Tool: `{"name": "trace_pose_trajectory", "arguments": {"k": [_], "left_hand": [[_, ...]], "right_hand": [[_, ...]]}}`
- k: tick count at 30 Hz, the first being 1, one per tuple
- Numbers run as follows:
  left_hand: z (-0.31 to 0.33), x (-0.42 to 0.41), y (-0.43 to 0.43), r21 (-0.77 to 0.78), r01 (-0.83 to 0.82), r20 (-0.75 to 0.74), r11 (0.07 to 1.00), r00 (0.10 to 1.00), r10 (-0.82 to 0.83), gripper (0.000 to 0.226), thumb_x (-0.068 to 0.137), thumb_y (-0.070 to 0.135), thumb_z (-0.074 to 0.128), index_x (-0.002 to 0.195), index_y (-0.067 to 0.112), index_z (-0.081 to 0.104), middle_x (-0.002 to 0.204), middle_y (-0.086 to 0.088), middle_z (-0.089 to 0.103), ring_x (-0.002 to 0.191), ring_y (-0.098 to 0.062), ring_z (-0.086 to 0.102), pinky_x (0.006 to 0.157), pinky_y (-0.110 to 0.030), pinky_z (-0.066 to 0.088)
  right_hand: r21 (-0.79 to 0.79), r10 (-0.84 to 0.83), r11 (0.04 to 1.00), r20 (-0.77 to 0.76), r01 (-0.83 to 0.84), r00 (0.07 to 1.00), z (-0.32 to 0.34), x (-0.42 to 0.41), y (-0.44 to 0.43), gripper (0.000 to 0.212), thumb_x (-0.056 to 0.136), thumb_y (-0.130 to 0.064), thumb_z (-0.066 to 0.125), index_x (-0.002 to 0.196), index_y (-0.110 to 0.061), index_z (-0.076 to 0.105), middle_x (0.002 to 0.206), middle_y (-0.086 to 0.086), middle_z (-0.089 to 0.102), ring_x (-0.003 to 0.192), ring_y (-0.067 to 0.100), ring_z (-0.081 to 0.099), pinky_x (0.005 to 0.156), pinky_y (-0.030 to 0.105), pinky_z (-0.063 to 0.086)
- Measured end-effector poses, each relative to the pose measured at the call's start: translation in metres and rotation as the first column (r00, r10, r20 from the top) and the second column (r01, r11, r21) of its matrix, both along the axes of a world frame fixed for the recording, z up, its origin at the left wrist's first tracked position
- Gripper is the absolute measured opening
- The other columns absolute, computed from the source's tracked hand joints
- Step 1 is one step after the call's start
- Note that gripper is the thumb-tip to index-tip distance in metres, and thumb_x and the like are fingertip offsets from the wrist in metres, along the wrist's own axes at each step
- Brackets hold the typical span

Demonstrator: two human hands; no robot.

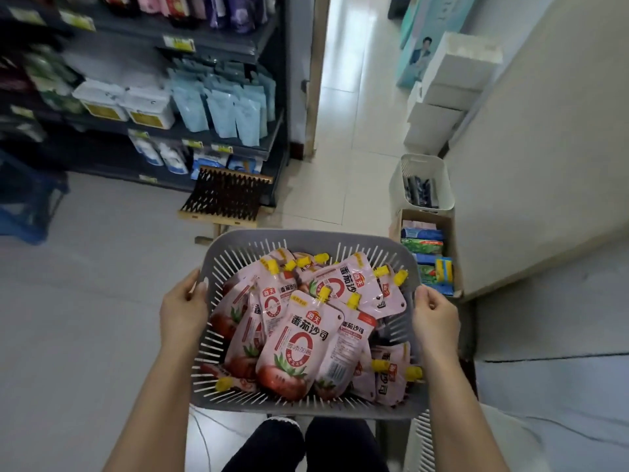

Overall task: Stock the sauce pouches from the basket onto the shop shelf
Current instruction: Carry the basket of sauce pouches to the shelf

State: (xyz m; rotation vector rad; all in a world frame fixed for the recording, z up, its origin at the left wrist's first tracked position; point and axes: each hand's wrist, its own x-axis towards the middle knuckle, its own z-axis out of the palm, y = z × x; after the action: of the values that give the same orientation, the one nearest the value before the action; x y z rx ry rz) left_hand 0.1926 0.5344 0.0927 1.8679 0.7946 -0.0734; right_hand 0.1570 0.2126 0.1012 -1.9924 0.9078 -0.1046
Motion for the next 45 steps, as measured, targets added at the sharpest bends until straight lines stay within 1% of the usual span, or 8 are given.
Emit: {"name": "trace_pose_trajectory", "arguments": {"k": [3,10,15,20,29,33,38,45], "left_hand": [[0.008,0.025,0.021,0.007,-0.085,0.000,0.996,0.996,0.085,0.036,0.098,0.026,0.047,0.132,0.027,0.056,0.119,-0.012,0.067,0.108,-0.035,0.063,0.092,-0.053,0.051],[0.009,0.085,0.057,-0.030,-0.285,0.026,0.958,0.958,0.286,0.035,0.097,0.025,0.048,0.130,0.024,0.058,0.120,-0.018,0.066,0.109,-0.037,0.063,0.096,-0.055,0.049],[0.013,0.116,0.072,-0.074,-0.475,0.011,0.877,0.879,0.477,0.034,0.098,0.024,0.047,0.131,0.025,0.057,0.122,-0.018,0.065,0.110,-0.042,0.061,0.094,-0.058,0.048],[0.027,0.151,0.101,-0.109,-0.579,0.008,0.808,0.812,0.583,0.035,0.099,0.018,0.045,0.132,0.023,0.057,0.123,-0.022,0.063,0.115,-0.045,0.056,0.095,-0.057,0.045],[0.024,0.208,0.205,-0.164,-0.698,-0.017,0.697,0.709,0.705,0.037,0.092,0.028,0.051,0.128,0.024,0.060,0.121,-0.018,0.065,0.115,-0.040,0.059,0.097,-0.059,0.045],[0.018,0.228,0.257,-0.143,-0.745,-0.019,0.651,0.660,0.751,0.035,0.091,0.028,0.050,0.123,0.028,0.063,0.112,-0.007,0.072,0.105,-0.029,0.066,0.095,-0.052,0.051],[0.061,0.270,0.305,-0.234,-0.836,-0.024,0.497,0.516,0.856,0.035,0.100,0.018,0.045,0.132,0.019,0.058,0.122,-0.022,0.063,0.114,-0.038,0.059,0.096,-0.051,0.046],[0.071,0.313,0.376,-0.237,-0.892,0.002,0.384,0.394,0.919,0.037,0.102,0.013,0.040,0.135,0.017,0.054,0.125,-0.028,0.058,0.104,-0.038,0.062,0.097,-0.054,0.043]], "right_hand": [[0.051,0.056,0.997,0.011,-0.057,0.998,0.007,0.053,0.022,0.028,0.100,-0.029,0.045,0.107,-0.014,0.067,0.095,0.003,0.066,0.093,0.022,0.061,0.071,0.034,0.048],[0.027,0.267,0.963,0.020,-0.267,0.964,0.018,0.179,0.064,0.033,0.101,-0.028,0.044,0.121,-0.011,0.063,0.118,0.005,0.065,0.099,0.014,0.053,0.082,0.029,0.039],[-0.052,0.451,0.892,0.031,-0.449,0.892,0.033,0.263,0.097,0.028,0.102,-0.023,0.041,0.109,-0.013,0.067,0.093,0.000,0.058,0.089,0.015,0.047,0.069,0.023,0.032],[-0.099,0.568,0.821,0.046,-0.562,0.822,0.034,0.337,0.148,0.030,0.100,-0.017,0.044,0.108,-0.003,0.068,0.094,0.008,0.060,0.092,0.021,0.051,0.077,0.031,0.038],[0.024,0.648,0.762,0.003,-0.648,0.762,0.017,0.447,0.288,0.028,0.096,-0.021,0.048,0.079,-0.005,0.064,0.076,0.006,0.056,0.078,0.023,0.050,0.072,0.033,0.039],[0.088,0.688,0.723,0.001,-0.685,0.726,0.019,0.486,0.351,0.024,0.097,-0.024,0.050,0.082,-0.013,0.066,0.079,0.003,0.060,0.079,0.019,0.052,0.074,0.029,0.038],[0.086,0.754,0.652,0.033,-0.753,0.657,0.031,0.534,0.427,0.027,0.098,-0.024,0.050,0.107,-0.008,0.070,0.094,-0.002,0.059,0.092,0.016,0.053,0.087,0.028,0.038],[0.067,0.852,0.517,0.048,-0.853,0.521,0.050,0.600,0.540,0.028,0.099,-0.019,0.048,0.107,0.001,0.066,0.104,0.014,0.067,0.096,0.028,0.060,0.088,0.034,0.043]]}}
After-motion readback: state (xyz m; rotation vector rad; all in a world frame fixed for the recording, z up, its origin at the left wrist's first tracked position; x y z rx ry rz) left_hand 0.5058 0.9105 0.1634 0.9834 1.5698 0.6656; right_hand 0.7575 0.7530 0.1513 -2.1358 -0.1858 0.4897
